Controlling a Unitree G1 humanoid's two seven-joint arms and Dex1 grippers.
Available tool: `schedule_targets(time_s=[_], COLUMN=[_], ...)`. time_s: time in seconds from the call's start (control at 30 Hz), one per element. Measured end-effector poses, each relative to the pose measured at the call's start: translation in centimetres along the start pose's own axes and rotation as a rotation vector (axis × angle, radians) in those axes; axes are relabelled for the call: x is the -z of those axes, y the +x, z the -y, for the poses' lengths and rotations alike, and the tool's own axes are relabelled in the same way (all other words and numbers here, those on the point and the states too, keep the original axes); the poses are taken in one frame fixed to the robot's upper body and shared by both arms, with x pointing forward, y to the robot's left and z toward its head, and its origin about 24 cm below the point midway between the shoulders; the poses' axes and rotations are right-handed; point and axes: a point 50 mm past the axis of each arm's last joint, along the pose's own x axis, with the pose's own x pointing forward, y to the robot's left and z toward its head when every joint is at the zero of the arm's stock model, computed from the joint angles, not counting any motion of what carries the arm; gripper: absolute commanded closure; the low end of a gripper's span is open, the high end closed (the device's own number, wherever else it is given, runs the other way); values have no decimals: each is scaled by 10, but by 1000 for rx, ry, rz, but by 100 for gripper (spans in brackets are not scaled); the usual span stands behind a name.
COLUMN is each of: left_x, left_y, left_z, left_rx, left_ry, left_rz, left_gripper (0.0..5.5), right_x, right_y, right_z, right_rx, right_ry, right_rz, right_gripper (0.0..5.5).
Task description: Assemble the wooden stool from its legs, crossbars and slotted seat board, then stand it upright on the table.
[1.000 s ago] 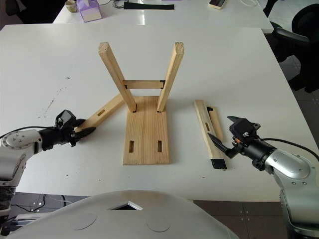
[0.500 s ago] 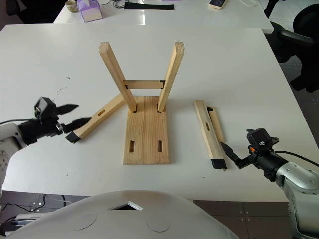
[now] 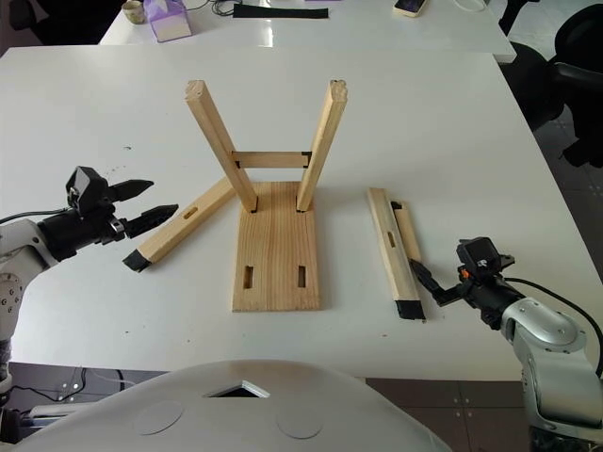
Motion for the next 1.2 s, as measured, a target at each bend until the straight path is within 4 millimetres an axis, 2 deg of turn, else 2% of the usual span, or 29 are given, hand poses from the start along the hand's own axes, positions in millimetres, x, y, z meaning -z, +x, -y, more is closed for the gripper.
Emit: schedule_targets(time_s=[0.2,0.47,0.8,0.9,1.03,1.2], left_x=[-1,2,7,7,7,8], left_y=[5,10,14,14,14,14], left_z=[2,1,-3,-3,-3,-3], left_rx=[11,3,-32,-33,-36,-40], left_ry=[11,20,52,52,51,47], left_rz=[0,-16,-41,-41,-39,-39], left_gripper=[157,157,155,155,155,155], right_x=[2,-1,1,4,-1,0], right_y=[5,12,14,10,5,7], right_z=[-13,-18,-27,-21,-4,-5], right_rx=[-44,-51,-35,11,93,71], right_ry=[7,-2,16,27,119,144], right_rz=[-10,6,25,21,57,53], right_gripper=[10,10,157,206,273,348])
